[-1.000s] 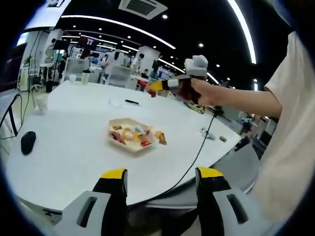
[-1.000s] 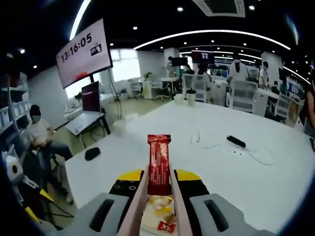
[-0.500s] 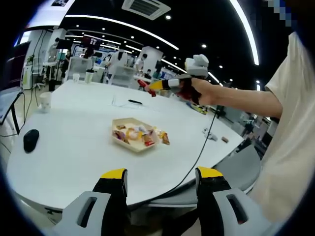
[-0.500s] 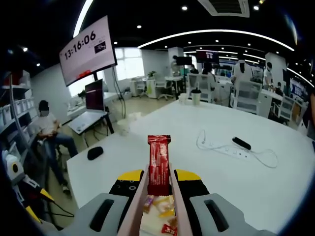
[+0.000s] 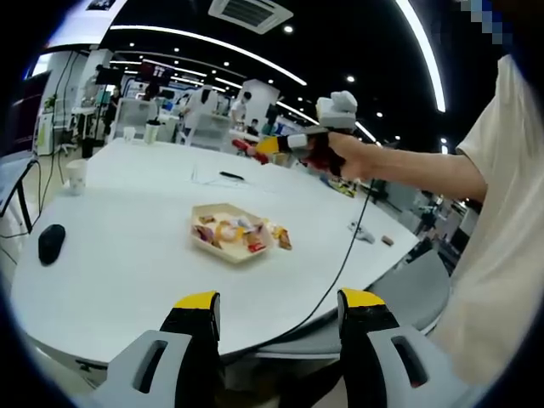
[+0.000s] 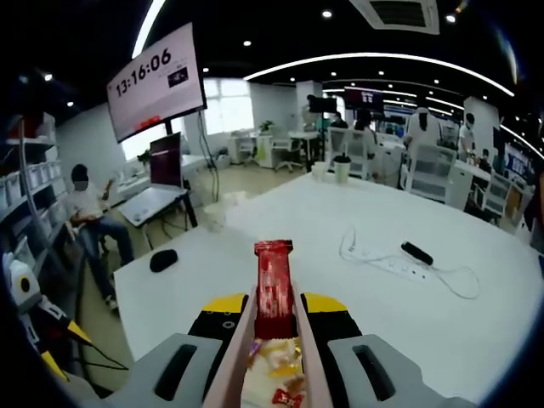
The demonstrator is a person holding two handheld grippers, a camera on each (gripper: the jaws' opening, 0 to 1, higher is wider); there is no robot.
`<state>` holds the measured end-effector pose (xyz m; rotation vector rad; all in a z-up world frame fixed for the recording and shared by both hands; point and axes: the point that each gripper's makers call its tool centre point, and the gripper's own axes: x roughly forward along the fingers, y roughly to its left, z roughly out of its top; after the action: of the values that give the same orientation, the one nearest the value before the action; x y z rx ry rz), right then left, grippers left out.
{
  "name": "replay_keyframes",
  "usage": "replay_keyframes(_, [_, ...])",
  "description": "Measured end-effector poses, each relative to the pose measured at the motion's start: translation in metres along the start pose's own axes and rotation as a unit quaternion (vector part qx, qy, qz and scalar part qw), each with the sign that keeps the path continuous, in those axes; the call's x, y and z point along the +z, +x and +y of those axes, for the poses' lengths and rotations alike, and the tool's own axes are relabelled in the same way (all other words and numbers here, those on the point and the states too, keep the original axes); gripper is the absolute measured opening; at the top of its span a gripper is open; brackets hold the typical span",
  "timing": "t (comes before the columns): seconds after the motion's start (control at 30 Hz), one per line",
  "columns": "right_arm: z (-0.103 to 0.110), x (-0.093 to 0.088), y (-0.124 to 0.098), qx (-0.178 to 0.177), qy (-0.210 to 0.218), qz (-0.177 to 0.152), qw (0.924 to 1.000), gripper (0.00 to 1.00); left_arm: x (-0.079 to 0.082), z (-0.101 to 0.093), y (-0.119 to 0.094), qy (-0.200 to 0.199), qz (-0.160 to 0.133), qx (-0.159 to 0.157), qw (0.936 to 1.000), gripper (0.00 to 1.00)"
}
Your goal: Place the target food into the container with the food tongs after gripping and lifting it, then release it inside without dropping or visibly crushing the food.
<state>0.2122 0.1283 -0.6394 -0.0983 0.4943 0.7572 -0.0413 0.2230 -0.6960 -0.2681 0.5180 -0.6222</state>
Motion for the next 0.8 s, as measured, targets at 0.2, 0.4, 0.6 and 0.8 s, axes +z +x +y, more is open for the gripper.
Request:
replay_keyframes(0.2, [0.0, 0.01, 0.005, 0.005, -0.026, 0.0, 0.9997, 0.23, -0.001, 0.002, 0.0, -0.002, 0.0, 0.001, 1.0, 0.55])
replay_keyframes(0.4, [-0.002, 0.009, 0.003, 0.004, -0.021, -0.001, 0.9998, 0.23, -0.001, 0.002, 0.001, -0.002, 0.001, 0.0, 1.0, 0.55])
replay_keyframes(0.6, [-0.014, 0.004, -0.007, -0.01, -0.009, -0.003, 0.9999, 0.24, -0.003, 0.001, 0.001, -0.003, 0.004, -0.002, 1.0, 0.55])
replay_keyframes(0.8, [-0.034, -0.007, -0.022, -0.033, 0.017, -0.005, 0.9993, 0.25, -0.004, -0.002, 0.005, 0.0, 0.007, -0.008, 0.9999, 0.55])
